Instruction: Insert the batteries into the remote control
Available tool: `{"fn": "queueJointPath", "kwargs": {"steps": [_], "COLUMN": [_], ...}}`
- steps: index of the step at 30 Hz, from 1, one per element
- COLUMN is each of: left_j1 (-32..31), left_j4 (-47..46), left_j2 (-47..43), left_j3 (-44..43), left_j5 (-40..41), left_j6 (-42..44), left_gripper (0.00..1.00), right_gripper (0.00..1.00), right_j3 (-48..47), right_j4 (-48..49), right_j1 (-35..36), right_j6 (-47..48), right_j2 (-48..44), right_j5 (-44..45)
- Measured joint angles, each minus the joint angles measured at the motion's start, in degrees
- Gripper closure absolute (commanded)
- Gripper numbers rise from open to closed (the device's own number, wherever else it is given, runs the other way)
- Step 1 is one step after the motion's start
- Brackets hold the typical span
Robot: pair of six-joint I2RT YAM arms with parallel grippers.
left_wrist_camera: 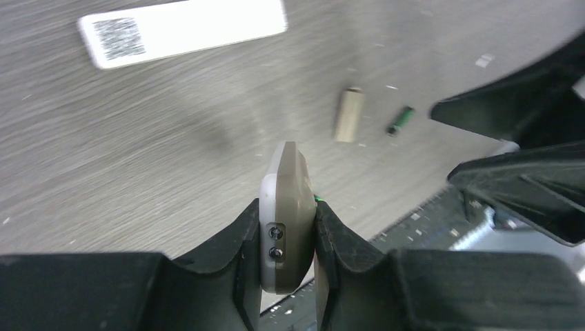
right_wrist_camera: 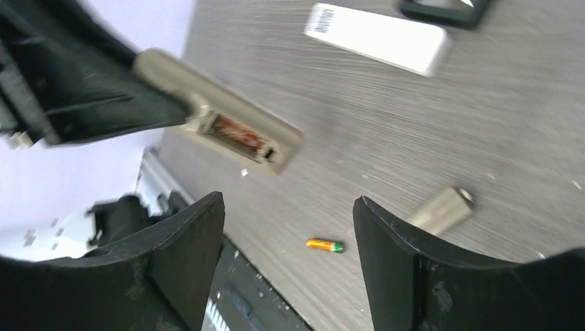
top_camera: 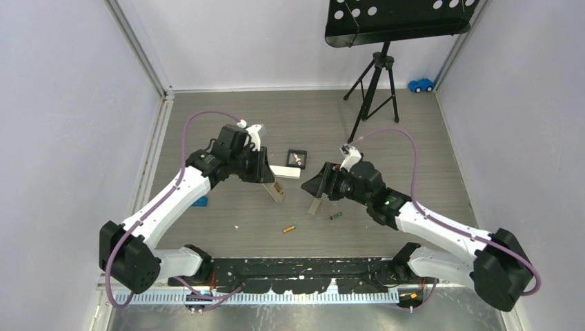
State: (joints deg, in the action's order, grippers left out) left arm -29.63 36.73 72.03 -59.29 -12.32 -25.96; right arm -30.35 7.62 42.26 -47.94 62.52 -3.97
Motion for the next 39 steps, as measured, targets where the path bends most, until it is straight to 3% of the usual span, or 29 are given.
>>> {"fn": "queueJointPath", "kwargs": {"steps": [9, 17, 19, 22, 24, 26, 29, 33, 39], "left_j1": [0.0, 0.0, 0.0, 0.0, 0.0, 0.0, 0.07, 0.0, 0.0], "left_j4": [0.44, -4.17, -6.73, -10.4, -12.79, -15.15, -20.72, -30.27, -44.7], "left_j2": [-3.78, -7.3, -8.5, -10.1, -10.95, -11.76, -13.77, -16.5, -19.12], "left_j3": [-2.95, -1.97, -1.14, 0.2, 1.01, 1.6, 2.58, 4.39, 8.44], "left_j5": [-24.68, -41.99, -44.83, -48.02, -49.72, -51.08, -50.34, -45.68, -37.16], "left_j6": [8.22, 9.42, 8.41, 6.45, 4.74, 2.89, -2.58, -12.02, -25.07], "left_gripper": [1.0, 1.0, 1.0, 0.97, 0.8, 0.6, 0.46, 0.42, 0.48], "right_gripper": [0.25, 0.3, 0.39, 0.67, 0.79, 0.84, 0.88, 0.9, 0.9], "right_j3": [-6.71, -9.86, -10.43, -10.6, -10.62, -10.62, -10.56, -9.16, -7.02], "right_j4": [-2.08, -7.13, -7.69, -6.88, -5.01, -3.1, 1.22, 9.16, 20.98], "right_j1": [0.15, 4.37, 6.23, 8.26, 9.07, 9.29, 9.38, 9.38, 9.38], "right_j6": [12.87, 19.17, 19.91, 19.89, 18.82, 17.62, 14.25, 8.57, -0.61], "right_j2": [-6.08, -4.96, -3.69, -2.56, -2.27, -2.27, -2.27, -2.51, -1.9], "right_j5": [-21.64, -32.2, -33.66, -35.39, -36.46, -38.18, -37.55, -33.64, -30.51]}}
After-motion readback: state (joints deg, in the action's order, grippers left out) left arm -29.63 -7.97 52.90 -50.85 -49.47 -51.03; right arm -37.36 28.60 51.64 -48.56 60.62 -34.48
